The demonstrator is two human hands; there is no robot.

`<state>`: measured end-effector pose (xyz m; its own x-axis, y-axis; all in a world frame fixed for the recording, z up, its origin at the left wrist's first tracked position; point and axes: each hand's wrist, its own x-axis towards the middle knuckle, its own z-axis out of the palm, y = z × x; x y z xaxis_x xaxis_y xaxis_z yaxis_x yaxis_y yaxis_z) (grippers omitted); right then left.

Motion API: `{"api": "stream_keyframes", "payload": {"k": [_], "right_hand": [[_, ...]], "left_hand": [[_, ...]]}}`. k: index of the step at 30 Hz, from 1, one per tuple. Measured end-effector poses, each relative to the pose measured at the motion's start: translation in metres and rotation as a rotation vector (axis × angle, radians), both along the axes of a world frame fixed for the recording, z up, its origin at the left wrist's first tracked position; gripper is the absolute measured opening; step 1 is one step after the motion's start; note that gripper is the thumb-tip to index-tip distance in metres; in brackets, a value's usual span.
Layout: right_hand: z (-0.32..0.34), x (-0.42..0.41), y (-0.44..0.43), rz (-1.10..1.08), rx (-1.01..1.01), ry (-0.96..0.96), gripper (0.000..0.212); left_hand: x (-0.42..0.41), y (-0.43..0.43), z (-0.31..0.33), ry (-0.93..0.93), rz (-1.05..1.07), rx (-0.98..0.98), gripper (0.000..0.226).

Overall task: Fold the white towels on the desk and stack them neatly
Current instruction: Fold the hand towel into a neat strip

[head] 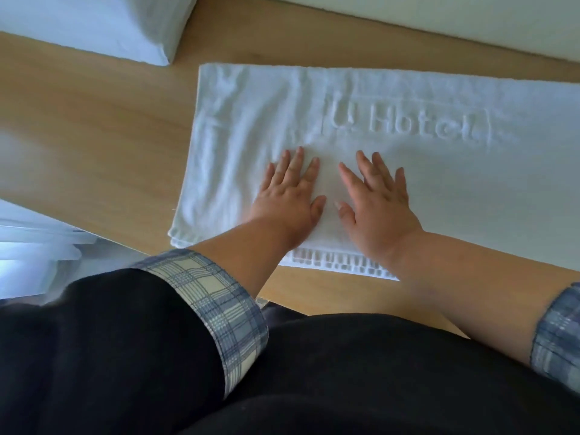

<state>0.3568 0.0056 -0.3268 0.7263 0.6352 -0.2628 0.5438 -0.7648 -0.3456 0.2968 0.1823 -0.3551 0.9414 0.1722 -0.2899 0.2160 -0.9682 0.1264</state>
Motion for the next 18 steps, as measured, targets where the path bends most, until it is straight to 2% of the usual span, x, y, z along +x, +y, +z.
{"api": "stream_keyframes", "payload": {"k": [6, 11, 13, 16, 18], "right_hand": [[-0.012, -0.012, 0.088, -0.015, -0.085, 0.012, 0.068], [-0.018, -0.025, 0.104, -0.106, -0.165, -0.040, 0.069], [-0.017, -0.030, 0.111, -0.115, -0.131, -0.025, 0.070], [-0.015, -0.039, 0.128, -0.022, -0.135, 0.011, 0.073], [-0.014, -0.042, 0.132, 0.032, -0.178, 0.022, 0.077]], "left_hand": [[-0.040, 0.082, -0.005, -0.013, 0.039, 0.028, 0.075], [-0.070, 0.125, -0.004, 0.018, 0.182, 0.036, 0.074], [-0.069, 0.127, -0.003, 0.010, 0.096, 0.024, 0.071], [-0.038, 0.134, -0.002, -0.009, -0.160, -0.003, 0.069], [-0.001, 0.144, -0.001, -0.003, -0.195, -0.019, 0.071]]}}
